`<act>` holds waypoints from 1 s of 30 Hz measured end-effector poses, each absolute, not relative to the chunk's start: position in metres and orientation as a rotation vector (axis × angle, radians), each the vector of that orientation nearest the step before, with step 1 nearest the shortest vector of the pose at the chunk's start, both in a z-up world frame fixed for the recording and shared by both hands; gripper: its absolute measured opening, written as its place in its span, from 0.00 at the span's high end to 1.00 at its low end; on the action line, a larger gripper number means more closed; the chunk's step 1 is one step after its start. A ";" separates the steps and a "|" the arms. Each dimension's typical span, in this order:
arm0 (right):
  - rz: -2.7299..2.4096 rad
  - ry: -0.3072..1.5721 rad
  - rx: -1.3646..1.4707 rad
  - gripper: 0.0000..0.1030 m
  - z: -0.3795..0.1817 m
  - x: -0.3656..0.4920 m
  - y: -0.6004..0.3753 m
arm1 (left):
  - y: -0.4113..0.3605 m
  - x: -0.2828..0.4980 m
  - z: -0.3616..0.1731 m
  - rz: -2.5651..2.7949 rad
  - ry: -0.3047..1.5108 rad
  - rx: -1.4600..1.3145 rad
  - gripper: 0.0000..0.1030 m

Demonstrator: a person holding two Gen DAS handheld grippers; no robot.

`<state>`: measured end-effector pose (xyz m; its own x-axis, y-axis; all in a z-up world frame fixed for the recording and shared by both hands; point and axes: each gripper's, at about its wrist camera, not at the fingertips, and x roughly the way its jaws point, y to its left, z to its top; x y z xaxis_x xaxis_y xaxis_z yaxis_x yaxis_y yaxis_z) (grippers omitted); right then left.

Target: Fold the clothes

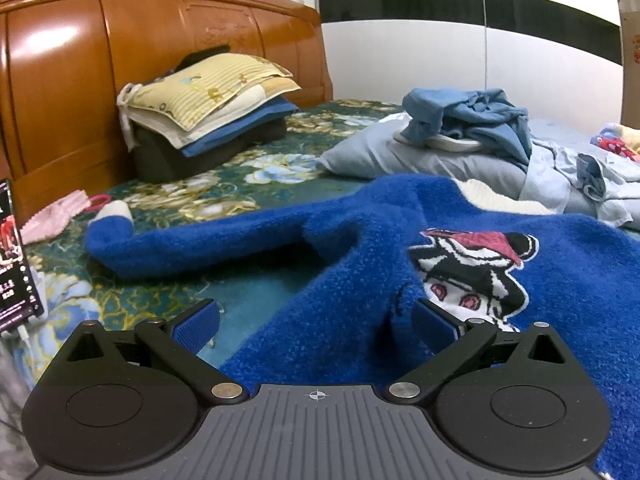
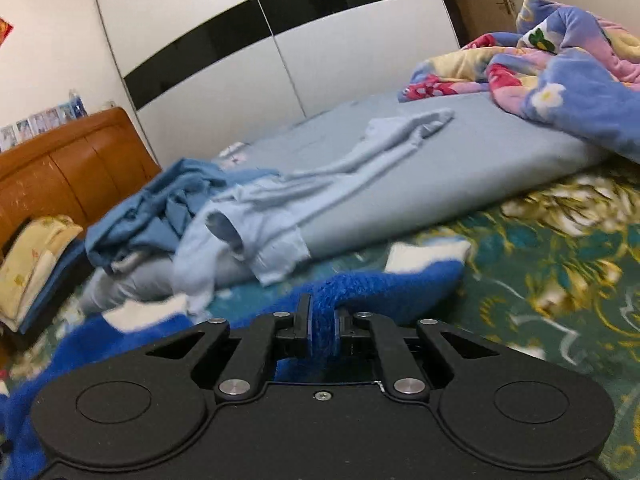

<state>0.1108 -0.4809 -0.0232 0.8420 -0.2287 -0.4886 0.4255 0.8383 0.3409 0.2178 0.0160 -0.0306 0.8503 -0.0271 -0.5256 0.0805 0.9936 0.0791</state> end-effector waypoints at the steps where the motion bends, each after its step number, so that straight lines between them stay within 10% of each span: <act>1: -0.362 0.466 0.459 0.90 -0.028 0.106 -0.480 | 0.016 0.217 -0.030 -0.058 0.551 0.102 0.00; 17: -0.378 0.641 0.486 0.81 -0.059 0.092 -0.467 | 0.024 0.238 -0.001 -0.107 0.518 0.083 0.00; 25: -0.417 0.665 0.328 0.27 -0.028 0.094 -0.446 | 0.036 0.276 0.028 -0.128 0.483 0.111 0.00; 30: -0.369 0.604 0.264 0.22 -0.012 0.114 -0.431 | 0.037 0.304 0.038 -0.147 0.465 0.167 0.00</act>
